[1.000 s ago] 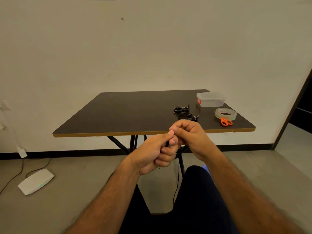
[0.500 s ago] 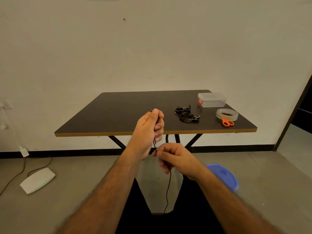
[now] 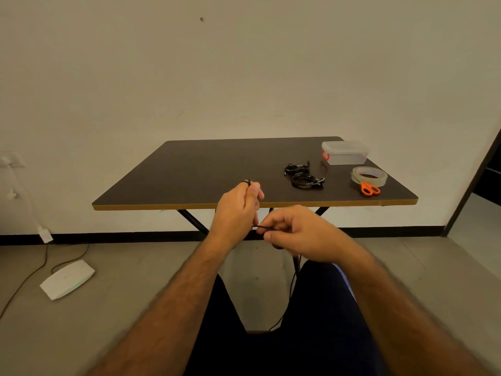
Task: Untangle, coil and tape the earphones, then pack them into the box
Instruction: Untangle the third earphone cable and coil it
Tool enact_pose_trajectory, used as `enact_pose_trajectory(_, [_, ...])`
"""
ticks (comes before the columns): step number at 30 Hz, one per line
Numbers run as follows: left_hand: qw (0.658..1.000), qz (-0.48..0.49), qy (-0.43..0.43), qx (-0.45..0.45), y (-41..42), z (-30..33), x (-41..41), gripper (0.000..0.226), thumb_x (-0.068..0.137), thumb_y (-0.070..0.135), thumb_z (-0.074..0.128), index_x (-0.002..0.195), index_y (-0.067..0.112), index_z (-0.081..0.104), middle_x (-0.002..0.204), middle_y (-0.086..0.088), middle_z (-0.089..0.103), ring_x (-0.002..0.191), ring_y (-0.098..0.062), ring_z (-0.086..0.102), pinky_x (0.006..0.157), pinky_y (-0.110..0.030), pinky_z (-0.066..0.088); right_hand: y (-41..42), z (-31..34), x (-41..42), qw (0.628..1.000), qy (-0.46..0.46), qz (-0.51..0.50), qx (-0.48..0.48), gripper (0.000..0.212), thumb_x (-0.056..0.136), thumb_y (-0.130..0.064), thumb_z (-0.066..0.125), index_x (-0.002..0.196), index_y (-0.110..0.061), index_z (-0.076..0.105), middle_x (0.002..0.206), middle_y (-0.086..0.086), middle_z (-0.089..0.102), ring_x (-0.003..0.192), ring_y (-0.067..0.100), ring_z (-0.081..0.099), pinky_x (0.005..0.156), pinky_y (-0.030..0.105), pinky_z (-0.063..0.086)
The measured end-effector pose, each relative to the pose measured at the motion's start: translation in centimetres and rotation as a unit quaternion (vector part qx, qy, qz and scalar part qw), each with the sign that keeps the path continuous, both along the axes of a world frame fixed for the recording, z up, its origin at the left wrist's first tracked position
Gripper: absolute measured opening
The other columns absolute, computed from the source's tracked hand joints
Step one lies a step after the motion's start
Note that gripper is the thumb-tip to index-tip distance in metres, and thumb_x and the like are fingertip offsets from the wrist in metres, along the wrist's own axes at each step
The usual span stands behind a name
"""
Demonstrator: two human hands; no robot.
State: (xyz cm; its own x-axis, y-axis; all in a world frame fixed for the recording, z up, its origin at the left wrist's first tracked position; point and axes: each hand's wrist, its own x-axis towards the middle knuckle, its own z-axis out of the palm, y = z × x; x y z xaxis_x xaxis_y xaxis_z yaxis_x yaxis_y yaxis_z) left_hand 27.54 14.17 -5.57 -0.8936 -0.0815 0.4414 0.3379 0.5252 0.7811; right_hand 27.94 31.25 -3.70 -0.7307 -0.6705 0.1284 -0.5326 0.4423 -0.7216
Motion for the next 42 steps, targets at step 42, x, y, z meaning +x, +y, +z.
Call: enact_pose_trajectory(42, [0.905, -0.215, -0.041, 0.365, 1.6, 3.9, 1.5, 0.033, 0.108, 0.025, 0.028, 0.088, 0.013, 0.05, 0.061, 0.002, 0.052, 0.058, -0.016, 0.058, 0.075, -0.041, 0.058, -1.1, -4.8, -0.4, 0.966, -0.185, 0.019, -0.181, 0.022, 0.101, -0.009, 0.05, 0.115, -0.01, 0.066, 0.081, 0.005, 0.069, 0.072, 0.02, 0.067, 0.069, 0.029, 0.057])
